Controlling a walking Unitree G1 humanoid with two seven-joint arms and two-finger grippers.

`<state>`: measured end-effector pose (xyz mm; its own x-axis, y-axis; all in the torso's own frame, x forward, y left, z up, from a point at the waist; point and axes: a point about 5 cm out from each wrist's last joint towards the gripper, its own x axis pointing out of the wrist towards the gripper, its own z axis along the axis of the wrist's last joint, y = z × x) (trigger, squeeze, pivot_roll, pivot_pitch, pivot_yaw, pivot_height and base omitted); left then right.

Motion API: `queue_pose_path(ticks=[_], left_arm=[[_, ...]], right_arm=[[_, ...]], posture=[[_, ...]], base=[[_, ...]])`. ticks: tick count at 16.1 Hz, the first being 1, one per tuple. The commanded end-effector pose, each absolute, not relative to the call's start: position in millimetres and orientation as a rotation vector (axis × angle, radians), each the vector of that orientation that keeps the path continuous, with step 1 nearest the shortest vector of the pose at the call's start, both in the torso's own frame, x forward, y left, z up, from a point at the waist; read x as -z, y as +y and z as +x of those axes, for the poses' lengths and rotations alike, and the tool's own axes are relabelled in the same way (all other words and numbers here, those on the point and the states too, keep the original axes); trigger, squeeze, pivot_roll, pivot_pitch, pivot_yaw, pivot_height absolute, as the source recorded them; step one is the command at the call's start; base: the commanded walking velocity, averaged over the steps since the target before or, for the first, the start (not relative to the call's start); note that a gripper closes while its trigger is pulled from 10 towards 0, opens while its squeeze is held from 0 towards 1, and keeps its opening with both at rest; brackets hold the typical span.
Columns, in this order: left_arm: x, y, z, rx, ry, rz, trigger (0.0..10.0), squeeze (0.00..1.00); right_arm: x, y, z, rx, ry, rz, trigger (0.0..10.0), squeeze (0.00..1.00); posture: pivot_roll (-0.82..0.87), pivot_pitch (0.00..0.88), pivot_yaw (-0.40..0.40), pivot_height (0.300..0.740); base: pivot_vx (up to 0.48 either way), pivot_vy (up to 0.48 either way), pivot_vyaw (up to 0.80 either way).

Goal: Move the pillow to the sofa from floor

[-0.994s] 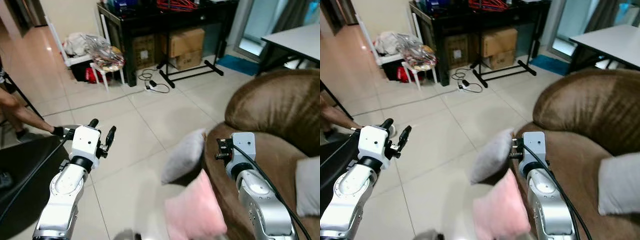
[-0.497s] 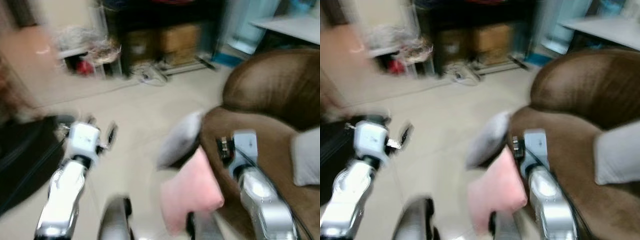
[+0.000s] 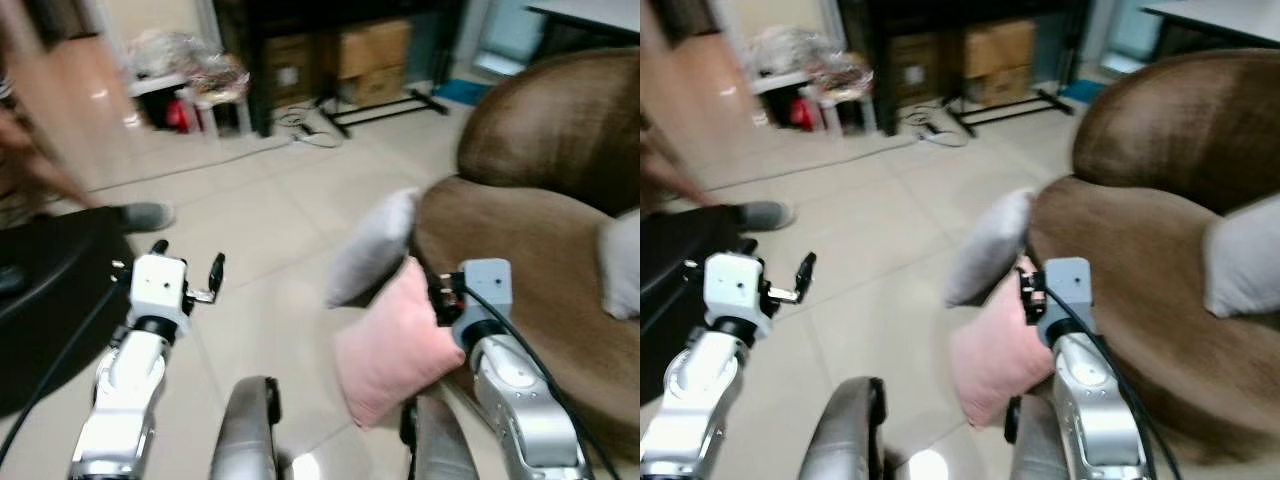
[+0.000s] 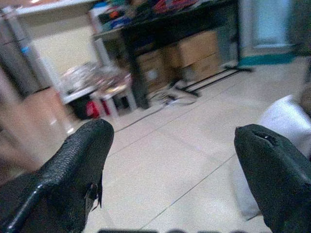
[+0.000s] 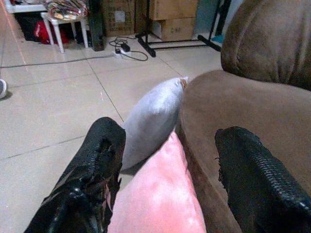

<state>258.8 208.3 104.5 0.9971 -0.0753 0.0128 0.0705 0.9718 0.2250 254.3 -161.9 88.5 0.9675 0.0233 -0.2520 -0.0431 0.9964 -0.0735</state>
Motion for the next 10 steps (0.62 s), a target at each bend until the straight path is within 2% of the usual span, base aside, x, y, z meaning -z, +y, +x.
queue_pose_path(ticks=[1,3,5,10], left_arm=[[-107.5,204.5,260.4,0.102,-0.035,0.202,10.0,0.78],[-108.9,204.7,260.2,0.105,-0.035,0.206,10.0,0.78],[-108.8,205.6,260.1,0.105,-0.037,0.207,10.0,0.78],[-108.4,204.5,261.4,0.118,-0.035,0.213,10.0,0.78]], right_arm=[[-92.0,-165.9,255.5,-0.031,0.246,-0.066,10.0,1.0],[-91.3,-163.4,255.4,-0.056,0.252,-0.083,10.0,1.0],[-91.0,-161.4,256.8,-0.066,0.256,-0.079,10.0,1.0],[-88.6,-168.8,258.6,0.002,0.277,-0.098,10.0,1.0]], posture=[[-0.12,0.0,0.03,0.592],[-0.12,0.0,0.028,0.592],[-0.11,0.0,0.024,0.592],[-0.12,0.0,0.026,0.592]], base=[[0.289,0.0,0.0],[0.371,0.0,0.0],[0.382,0.0,0.72],[0.378,0.0,0.0]])
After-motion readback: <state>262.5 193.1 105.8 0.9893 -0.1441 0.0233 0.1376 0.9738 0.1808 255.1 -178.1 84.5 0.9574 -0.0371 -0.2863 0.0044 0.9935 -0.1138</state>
